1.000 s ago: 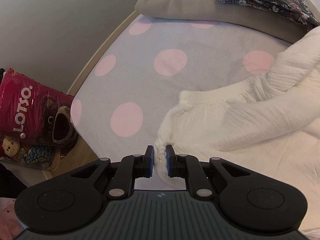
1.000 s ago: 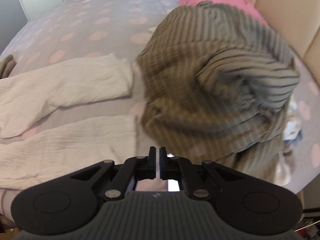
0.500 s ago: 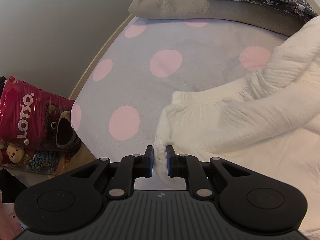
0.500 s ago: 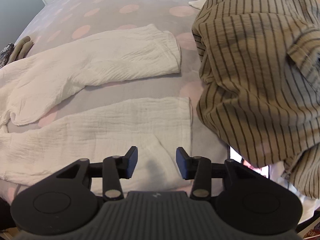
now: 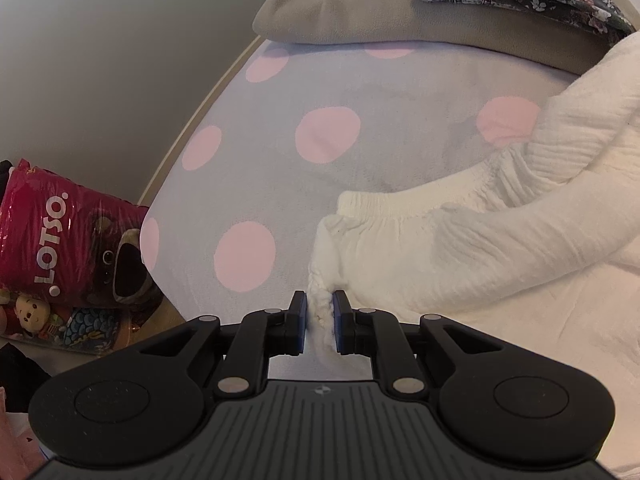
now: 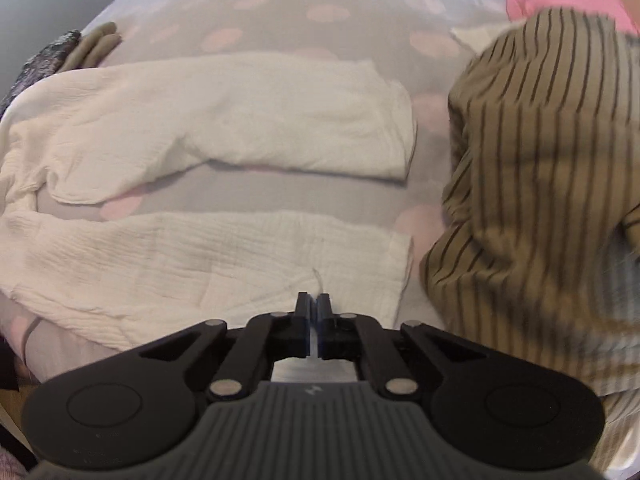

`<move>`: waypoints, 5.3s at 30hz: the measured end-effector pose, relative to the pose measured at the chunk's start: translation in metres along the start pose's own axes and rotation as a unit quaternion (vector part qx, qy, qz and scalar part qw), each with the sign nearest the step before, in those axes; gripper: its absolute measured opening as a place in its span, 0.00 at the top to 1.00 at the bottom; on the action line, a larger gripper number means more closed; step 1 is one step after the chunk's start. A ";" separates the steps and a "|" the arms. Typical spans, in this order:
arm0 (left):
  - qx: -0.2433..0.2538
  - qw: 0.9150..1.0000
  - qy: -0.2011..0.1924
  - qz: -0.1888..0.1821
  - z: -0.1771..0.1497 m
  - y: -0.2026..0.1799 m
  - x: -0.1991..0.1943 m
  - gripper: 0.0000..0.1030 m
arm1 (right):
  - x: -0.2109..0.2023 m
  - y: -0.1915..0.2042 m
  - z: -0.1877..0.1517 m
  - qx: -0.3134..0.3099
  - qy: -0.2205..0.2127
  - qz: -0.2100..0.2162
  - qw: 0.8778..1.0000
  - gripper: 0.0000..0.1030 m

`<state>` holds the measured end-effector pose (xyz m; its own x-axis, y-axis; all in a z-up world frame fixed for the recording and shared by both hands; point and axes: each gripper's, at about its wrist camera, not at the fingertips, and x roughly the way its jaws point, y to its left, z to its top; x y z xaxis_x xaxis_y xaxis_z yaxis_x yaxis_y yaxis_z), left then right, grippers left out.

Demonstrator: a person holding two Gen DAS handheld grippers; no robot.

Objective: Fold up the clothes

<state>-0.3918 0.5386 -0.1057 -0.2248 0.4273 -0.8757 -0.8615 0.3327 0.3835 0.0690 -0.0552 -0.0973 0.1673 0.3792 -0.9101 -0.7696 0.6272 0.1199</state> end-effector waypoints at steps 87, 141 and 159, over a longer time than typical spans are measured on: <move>0.376 0.866 -0.193 -0.266 -0.044 -0.210 -0.056 0.97 | 0.087 0.026 0.039 0.111 0.047 -0.053 0.991 0.69; 0.029 0.953 -0.248 -0.174 0.095 -0.135 -0.069 0.98 | 0.082 -0.067 0.138 0.199 -0.079 -0.093 0.972 0.63; 0.021 0.971 -0.190 -0.141 0.105 -0.133 -0.011 0.70 | 0.158 -0.070 0.179 0.173 -0.066 -0.135 0.973 0.69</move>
<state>-0.2270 0.5777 -0.1169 0.2095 0.5911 -0.7789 -0.8436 0.5121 0.1617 0.2592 0.0826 -0.1789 0.4302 0.2396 -0.8704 -0.4367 0.8991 0.0316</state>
